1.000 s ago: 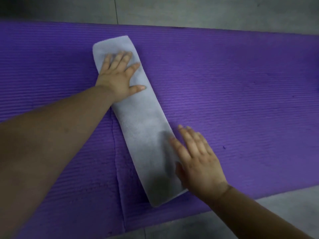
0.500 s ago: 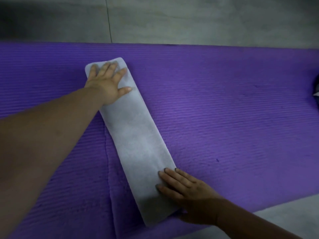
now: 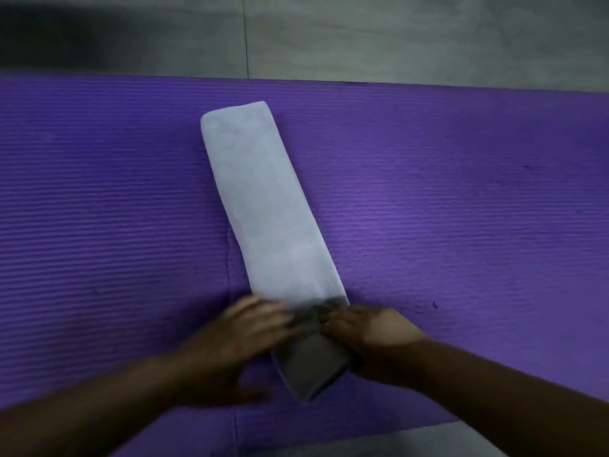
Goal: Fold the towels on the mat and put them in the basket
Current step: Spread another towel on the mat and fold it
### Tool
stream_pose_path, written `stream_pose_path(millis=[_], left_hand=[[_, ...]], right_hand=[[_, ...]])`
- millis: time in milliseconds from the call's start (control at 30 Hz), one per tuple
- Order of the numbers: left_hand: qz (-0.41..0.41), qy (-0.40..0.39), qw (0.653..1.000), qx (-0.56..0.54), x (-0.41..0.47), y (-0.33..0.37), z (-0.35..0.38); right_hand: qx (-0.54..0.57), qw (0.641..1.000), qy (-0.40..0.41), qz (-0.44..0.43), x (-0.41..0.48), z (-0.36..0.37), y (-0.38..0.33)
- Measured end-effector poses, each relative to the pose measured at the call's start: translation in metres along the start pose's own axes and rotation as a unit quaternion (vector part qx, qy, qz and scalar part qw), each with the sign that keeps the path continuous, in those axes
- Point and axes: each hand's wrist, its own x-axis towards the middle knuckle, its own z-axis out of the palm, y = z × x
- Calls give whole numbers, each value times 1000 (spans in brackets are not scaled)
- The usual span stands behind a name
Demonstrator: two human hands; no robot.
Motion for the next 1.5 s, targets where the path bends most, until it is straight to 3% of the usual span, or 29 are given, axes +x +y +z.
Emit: stream_pose_path(millis=[100, 233, 367, 433, 500, 567, 633, 767, 867, 967, 1067, 1100, 1167, 1233, 1300, 1367, 1400, 1433, 1500], left_hand=[[-51, -33, 998, -19, -26, 27, 27], [-171, 122, 971, -113, -18, 41, 33], [-302, 240, 903, -191, -8, 42, 21], [-360, 249, 850, -293, -5, 36, 13], [-389, 250, 814, -351, -2, 24, 10], [-409, 273, 792, -362, 7, 17, 0], [-462, 275, 781, -317, 19, 11, -12], [-474, 227, 837, -155, 40, -8, -35], [-475, 195, 851, -112, 49, -36, -42], [-496, 166, 848, -90, 54, -51, -39], [-526, 245, 808, -104, 45, -54, -35], [-484, 306, 818, -63, 40, -55, -33], [-335, 362, 869, 32, 30, -54, -28], [-195, 290, 934, 80, 23, -49, -18], [-138, 186, 964, 126, 21, -49, -9], [-144, 126, 969, 158, 21, -55, -3], [-155, 115, 968, 162, 21, -59, -4], [-162, 113, 968, 158, 23, -62, -4], [-167, 111, 968, 149, 26, -65, -9]], right_hand=[[29, 999, -15, 29, 3, -9, -3], [166, 980, -48, 102, 8, -18, -20], [302, 933, -42, 192, 28, -31, -25], [395, 889, -24, 229, 40, -44, -19], [456, 852, -57, 251, 48, -57, -10], [479, 833, -71, 269, 53, -64, -4], [473, 830, -26, 294, 60, -62, 0], [385, 838, 143, 359, 76, -39, 10], [352, 822, 221, 389, 92, -26, 13], [318, 823, 224, 415, 106, -23, 15], [291, 822, 187, 451, 115, -23, 19], [292, 816, 177, 466, 118, -24, 19], [306, 800, 182, 483, 120, -22, 23], [311, 794, 191, 487, 121, -24, 21], [299, 801, 176, 487, 121, -24, 20], [249, 822, 170, 482, 120, -24, 16], [187, 845, 204, 458, 118, -23, 15], [121, 871, 250, 406, 116, -22, 14], [22, 923, 267, 276, 107, -15, 19]])
